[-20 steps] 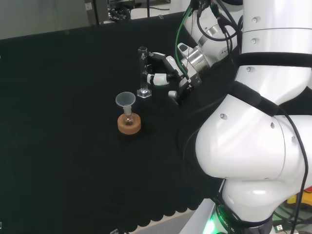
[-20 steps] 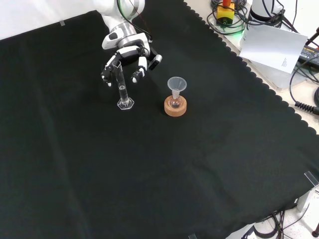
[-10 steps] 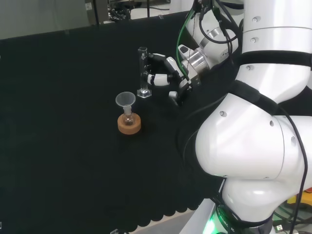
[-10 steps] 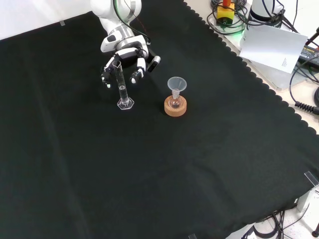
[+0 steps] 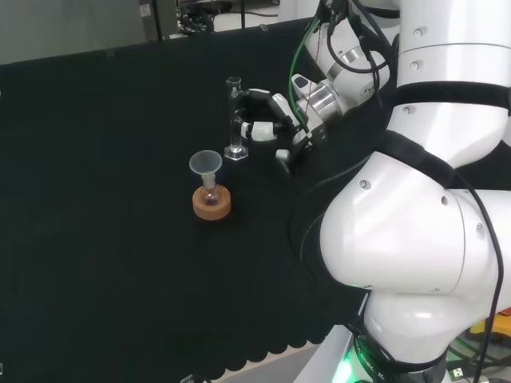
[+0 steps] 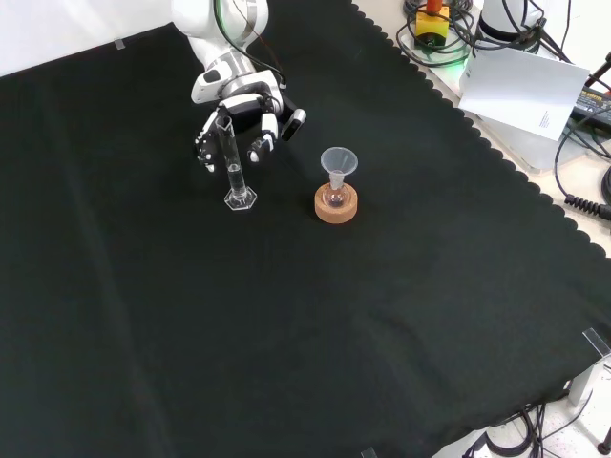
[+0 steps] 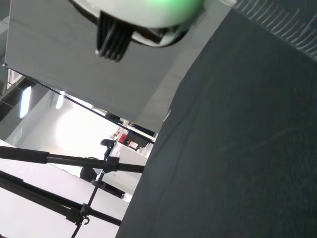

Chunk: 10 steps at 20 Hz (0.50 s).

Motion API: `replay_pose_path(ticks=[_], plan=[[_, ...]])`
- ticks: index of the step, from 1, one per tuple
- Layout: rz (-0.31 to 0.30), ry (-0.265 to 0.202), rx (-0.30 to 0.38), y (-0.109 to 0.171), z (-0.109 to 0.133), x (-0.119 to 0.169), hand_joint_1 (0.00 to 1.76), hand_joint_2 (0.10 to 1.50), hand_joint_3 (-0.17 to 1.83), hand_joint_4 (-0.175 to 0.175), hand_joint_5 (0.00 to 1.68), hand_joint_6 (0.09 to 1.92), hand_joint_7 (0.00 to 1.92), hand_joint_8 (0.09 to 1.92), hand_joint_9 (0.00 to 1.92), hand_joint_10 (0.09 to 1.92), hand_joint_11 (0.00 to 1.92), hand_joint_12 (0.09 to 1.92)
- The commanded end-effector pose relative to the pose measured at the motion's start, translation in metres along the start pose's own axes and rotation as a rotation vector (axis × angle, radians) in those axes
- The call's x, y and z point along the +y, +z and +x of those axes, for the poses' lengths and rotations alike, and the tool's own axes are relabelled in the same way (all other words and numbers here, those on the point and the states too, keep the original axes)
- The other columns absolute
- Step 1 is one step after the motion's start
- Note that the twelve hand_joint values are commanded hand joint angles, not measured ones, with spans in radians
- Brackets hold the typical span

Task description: Pick up the graduated cylinder.

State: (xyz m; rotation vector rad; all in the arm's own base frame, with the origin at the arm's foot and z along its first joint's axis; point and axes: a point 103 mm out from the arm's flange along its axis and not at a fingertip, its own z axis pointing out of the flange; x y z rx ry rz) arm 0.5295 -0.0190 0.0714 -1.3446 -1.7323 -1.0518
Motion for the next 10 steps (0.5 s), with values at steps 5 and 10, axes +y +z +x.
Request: replay_pose_path(ticks=[5,10], plan=[[0.024,-0.003,-0.001,0.0095,-0.0009,0.0045,1.1,0.59,0.69,-0.007,0.65,0.59,0.64,0.58,0.83,0.44,0.46,1.26],[0.027,-0.002,0.005,0.0091,-0.0016,0.0061,1.1,0.59,0.67,-0.009,0.62,0.59,0.64,0.58,0.84,0.44,0.46,1.26]])
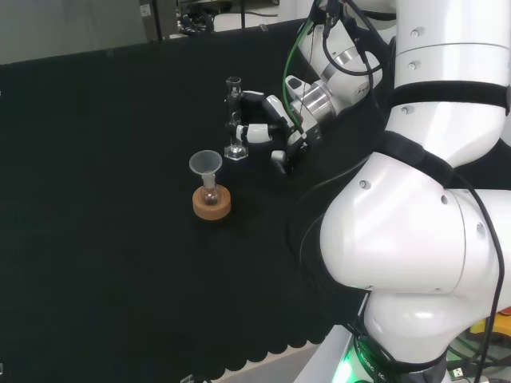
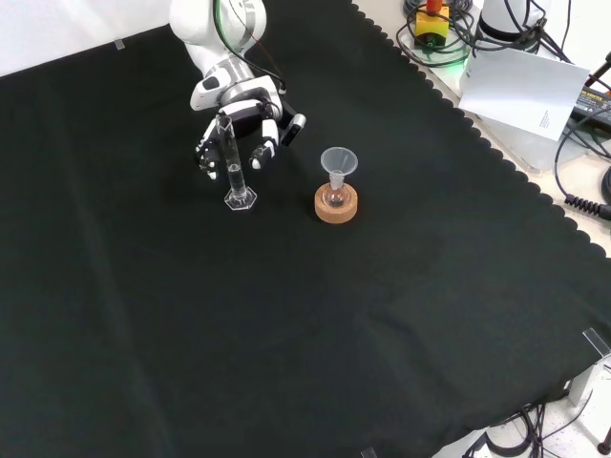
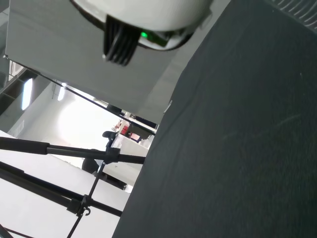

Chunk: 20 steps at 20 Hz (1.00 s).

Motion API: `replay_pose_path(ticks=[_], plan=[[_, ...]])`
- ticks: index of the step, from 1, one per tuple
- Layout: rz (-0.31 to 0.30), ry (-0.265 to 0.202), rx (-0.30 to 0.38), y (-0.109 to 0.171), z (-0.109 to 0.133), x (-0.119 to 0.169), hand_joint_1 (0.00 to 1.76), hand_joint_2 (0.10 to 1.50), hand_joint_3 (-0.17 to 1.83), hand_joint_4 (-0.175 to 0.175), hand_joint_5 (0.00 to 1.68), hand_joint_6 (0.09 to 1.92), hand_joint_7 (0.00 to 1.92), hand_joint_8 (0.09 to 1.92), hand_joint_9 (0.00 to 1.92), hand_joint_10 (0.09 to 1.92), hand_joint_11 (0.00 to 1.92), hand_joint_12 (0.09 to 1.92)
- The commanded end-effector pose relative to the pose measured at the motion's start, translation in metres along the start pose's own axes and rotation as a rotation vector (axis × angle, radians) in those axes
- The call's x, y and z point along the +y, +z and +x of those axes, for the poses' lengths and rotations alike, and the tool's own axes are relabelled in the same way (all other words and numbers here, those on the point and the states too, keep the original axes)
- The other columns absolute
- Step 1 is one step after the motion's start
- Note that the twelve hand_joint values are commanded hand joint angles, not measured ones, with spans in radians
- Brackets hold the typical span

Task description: Pick up the graduated cylinder.

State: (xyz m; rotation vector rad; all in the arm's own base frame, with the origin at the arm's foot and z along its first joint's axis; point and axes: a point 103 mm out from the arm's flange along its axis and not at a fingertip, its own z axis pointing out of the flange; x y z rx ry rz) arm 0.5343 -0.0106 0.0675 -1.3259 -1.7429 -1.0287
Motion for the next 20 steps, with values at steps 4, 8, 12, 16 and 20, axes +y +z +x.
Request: replay_pose_path(ticks=[4,8,12,16,20], plan=[[-0.003,0.003,0.014,0.0002,-0.0015,0.002,1.1,0.6,0.66,-0.009,0.61,0.61,0.65,0.58,0.87,0.44,0.49,1.25],[-0.006,0.006,0.013,0.0011,-0.0013,0.0022,1.11,0.61,0.65,-0.004,0.62,0.63,0.67,0.58,0.89,0.44,0.51,1.24],[-0.015,0.008,0.022,0.0011,-0.0017,0.0021,1.11,0.61,0.65,0.008,0.67,0.65,0.69,0.59,0.91,0.44,0.53,1.24],[-0.027,0.008,0.026,-0.0005,0.0,0.0022,1.11,0.61,0.64,0.018,0.71,0.65,0.7,0.58,0.93,0.43,0.55,1.22],[-0.021,0.012,0.034,0.0012,-0.0001,0.0029,1.1,0.62,0.64,0.024,0.72,0.65,0.71,0.58,0.93,0.42,0.56,1.22]])
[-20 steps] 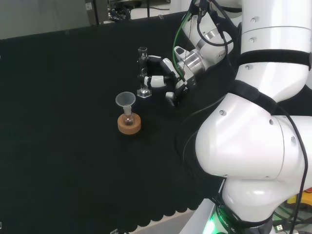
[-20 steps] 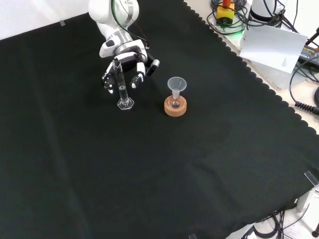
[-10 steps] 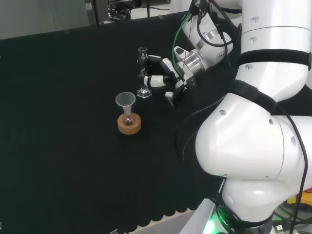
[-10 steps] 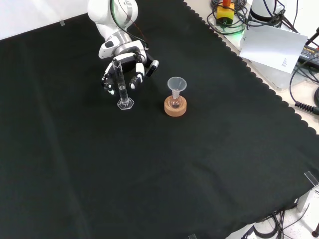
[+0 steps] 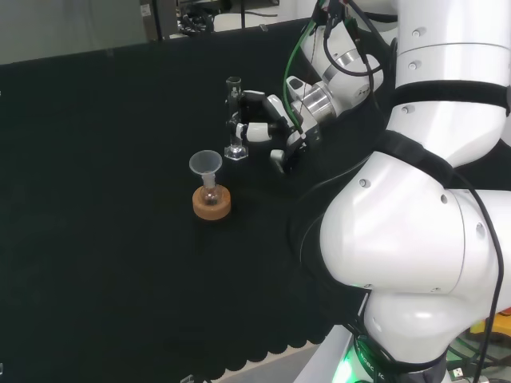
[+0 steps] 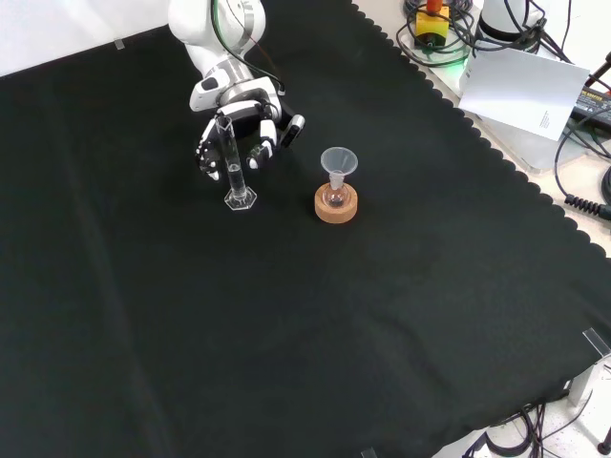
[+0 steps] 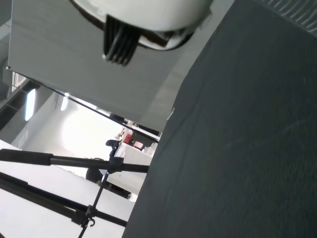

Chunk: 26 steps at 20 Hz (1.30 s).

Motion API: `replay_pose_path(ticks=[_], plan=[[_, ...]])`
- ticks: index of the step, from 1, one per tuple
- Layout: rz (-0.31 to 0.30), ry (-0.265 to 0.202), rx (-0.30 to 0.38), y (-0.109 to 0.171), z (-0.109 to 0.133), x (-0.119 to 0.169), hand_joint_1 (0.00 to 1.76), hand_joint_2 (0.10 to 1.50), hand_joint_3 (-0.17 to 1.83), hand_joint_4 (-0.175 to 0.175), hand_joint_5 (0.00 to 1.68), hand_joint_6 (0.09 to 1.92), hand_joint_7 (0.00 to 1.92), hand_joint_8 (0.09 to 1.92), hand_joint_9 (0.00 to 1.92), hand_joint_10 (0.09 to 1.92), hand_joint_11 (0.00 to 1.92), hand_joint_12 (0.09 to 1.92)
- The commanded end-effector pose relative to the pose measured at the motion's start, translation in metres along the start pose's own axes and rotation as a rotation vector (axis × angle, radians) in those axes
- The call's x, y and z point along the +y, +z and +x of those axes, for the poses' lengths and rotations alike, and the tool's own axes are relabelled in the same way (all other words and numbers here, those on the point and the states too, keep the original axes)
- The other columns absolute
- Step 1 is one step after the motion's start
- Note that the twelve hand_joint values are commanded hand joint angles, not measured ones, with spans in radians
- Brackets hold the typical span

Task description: Pick up the graduated cylinder.

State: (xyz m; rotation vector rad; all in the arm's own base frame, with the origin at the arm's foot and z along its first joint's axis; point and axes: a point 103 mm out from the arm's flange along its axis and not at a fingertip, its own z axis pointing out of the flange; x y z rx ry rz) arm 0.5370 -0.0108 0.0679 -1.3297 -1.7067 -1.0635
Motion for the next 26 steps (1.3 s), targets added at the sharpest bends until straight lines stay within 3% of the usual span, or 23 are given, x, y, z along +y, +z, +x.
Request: replay_pose_path(ticks=[1,17,26], plan=[[0.007,0.003,0.012,0.0024,0.0001,0.0002,1.1,0.62,0.64,0.026,0.72,0.65,0.71,0.58,0.93,0.41,0.56,1.22],[-0.01,0.008,0.021,0.0073,-0.0028,0.0007,1.08,0.64,0.63,0.029,0.72,0.64,0.71,0.57,0.93,0.41,0.58,1.26],[-0.028,0.04,-0.047,0.0029,-0.0011,0.0032,1.22,0.84,0.66,0.007,0.83,0.68,0.84,0.67,1.15,0.3,0.81,1.11]])
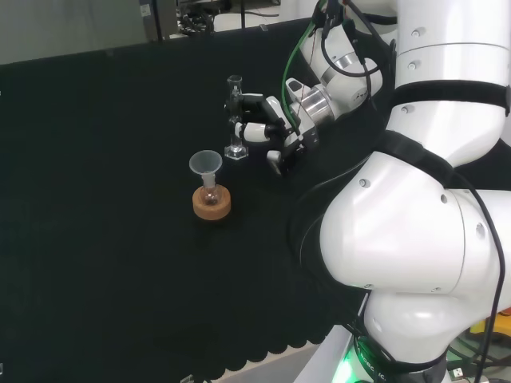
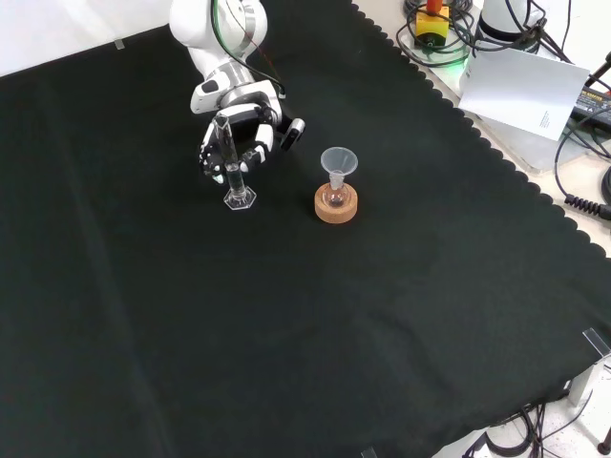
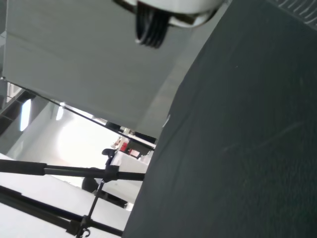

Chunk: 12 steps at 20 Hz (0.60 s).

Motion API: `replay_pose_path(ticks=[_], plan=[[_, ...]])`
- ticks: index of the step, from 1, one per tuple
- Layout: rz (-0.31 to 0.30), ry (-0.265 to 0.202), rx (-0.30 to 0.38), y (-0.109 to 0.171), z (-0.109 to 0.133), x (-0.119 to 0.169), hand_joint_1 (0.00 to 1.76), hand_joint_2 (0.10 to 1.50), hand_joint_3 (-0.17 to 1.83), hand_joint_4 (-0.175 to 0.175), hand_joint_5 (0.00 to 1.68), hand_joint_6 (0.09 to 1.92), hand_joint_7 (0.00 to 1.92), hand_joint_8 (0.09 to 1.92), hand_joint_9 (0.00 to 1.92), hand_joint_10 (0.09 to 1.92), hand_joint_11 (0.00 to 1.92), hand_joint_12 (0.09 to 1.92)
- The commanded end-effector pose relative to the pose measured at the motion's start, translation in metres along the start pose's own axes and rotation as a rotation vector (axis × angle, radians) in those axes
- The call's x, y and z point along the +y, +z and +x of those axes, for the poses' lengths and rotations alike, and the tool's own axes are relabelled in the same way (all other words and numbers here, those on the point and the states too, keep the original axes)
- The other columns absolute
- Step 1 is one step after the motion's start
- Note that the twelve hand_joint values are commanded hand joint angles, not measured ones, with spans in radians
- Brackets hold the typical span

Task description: Pick up the graduated cylinder.

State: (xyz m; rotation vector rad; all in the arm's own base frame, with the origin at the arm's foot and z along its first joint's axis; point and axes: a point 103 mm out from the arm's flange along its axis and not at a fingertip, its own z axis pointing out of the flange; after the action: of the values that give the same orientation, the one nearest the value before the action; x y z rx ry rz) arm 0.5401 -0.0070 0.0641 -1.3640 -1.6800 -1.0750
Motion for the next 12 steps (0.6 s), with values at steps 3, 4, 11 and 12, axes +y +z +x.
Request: replay_pose_path(ticks=[3,4,11,12], plan=[[-0.026,0.029,-0.133,-0.002,0.004,0.002,1.21,0.94,0.51,-0.066,0.86,0.87,0.89,0.69,1.2,0.28,0.94,1.03],[-0.026,0.032,-0.158,-0.001,0.005,0.002,1.17,1.02,0.34,-0.116,0.85,1.02,0.91,0.68,1.22,0.27,0.97,1.01],[0.018,0.021,-0.316,-0.012,0.016,0.005,1.24,1.15,0.0,-0.175,0.89,1.12,0.93,1.09,1.32,0.22,1.12,0.96],[0.025,0.023,-0.335,-0.014,0.016,0.005,1.25,1.14,0.0,-0.175,0.91,1.09,0.94,1.08,1.33,0.21,1.14,0.95]])
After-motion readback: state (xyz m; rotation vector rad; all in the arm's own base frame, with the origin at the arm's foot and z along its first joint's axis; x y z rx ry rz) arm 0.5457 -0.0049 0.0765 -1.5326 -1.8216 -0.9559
